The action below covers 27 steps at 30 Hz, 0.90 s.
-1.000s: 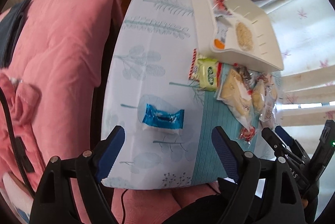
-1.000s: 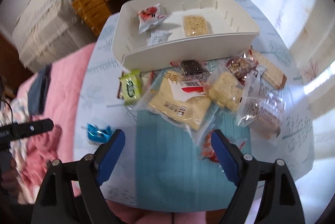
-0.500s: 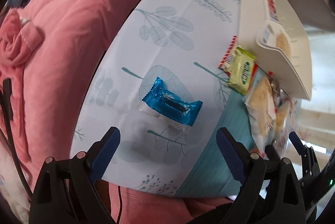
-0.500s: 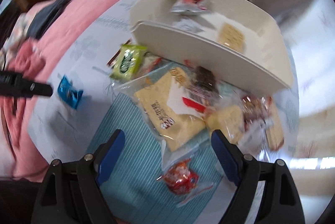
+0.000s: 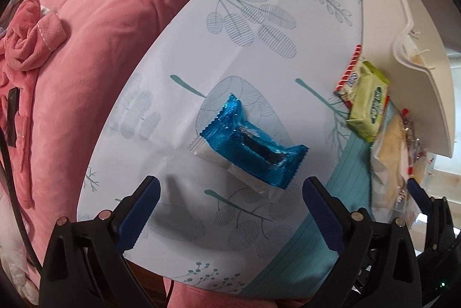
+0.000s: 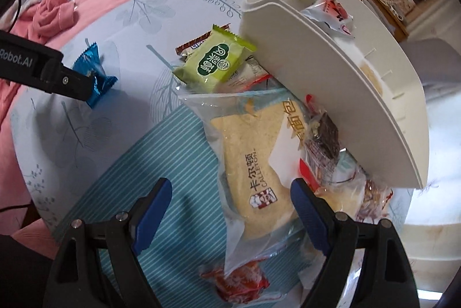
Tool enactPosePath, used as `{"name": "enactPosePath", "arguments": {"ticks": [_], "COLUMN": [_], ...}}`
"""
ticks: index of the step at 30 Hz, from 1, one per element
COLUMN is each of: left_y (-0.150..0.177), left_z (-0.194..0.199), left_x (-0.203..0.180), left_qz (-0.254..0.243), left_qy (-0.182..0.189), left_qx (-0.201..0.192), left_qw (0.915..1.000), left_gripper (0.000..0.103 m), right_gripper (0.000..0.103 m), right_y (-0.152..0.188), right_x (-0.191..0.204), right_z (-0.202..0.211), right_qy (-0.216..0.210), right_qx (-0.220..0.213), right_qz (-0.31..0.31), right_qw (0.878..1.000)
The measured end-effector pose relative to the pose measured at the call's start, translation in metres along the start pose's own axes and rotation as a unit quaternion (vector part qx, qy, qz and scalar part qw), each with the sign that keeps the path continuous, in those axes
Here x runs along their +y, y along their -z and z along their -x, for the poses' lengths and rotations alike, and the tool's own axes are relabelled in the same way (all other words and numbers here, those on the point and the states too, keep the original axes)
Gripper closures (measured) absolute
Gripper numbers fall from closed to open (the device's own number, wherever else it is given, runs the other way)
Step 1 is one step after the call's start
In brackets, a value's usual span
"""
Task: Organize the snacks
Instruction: 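Move the left gripper down to the blue wrapped candy on the cloth, then close the left gripper on the blue candy while the right grasps the clear bread bag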
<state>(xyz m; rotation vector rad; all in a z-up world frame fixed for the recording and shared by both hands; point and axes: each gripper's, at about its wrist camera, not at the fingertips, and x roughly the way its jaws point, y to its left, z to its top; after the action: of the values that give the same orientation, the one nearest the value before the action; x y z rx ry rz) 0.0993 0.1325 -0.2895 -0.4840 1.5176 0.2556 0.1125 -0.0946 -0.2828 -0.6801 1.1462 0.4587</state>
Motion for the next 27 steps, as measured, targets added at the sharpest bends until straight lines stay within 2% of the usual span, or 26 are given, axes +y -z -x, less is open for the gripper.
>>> {"name": "enactPosePath", "arguments": {"ticks": [6, 11, 24, 27], "left_y": [-0.006, -0.012, -0.027, -0.024], "left_z": [-0.010, -0.016, -0.019, -0.017], "left_x": [-0.001, -0.002, -0.007, -0.008], "left_qz": [-0.005, -0.014, -0.038, -0.047], "left_qy": [-0.010, -0.017, -0.034, -0.042], "left_qx": [-0.003, 0.001, -0.013, -0.016], "left_qw": [0.9999, 0.9998, 0.9986, 0.9979], "left_gripper": [0.004, 0.004, 0.004, 0.009], "right_gripper": [0.020, 0.033, 0.048, 0.052], "right_y": [-0.001, -0.002, -0.004, -0.006], "right_x": [0.001, -0.009, -0.020, -0.022], "right_z": [-0.013, -0.023, -0.022, -0.020], "right_qy": [0.032, 0.054, 0.049, 0.045], "right_qx": [0.008, 0.018, 0.012, 0.012], "right_qz": [0.008, -0.002, -0.022, -0.032], "right_qw": [0.999, 0.998, 0.998, 0.998]}}
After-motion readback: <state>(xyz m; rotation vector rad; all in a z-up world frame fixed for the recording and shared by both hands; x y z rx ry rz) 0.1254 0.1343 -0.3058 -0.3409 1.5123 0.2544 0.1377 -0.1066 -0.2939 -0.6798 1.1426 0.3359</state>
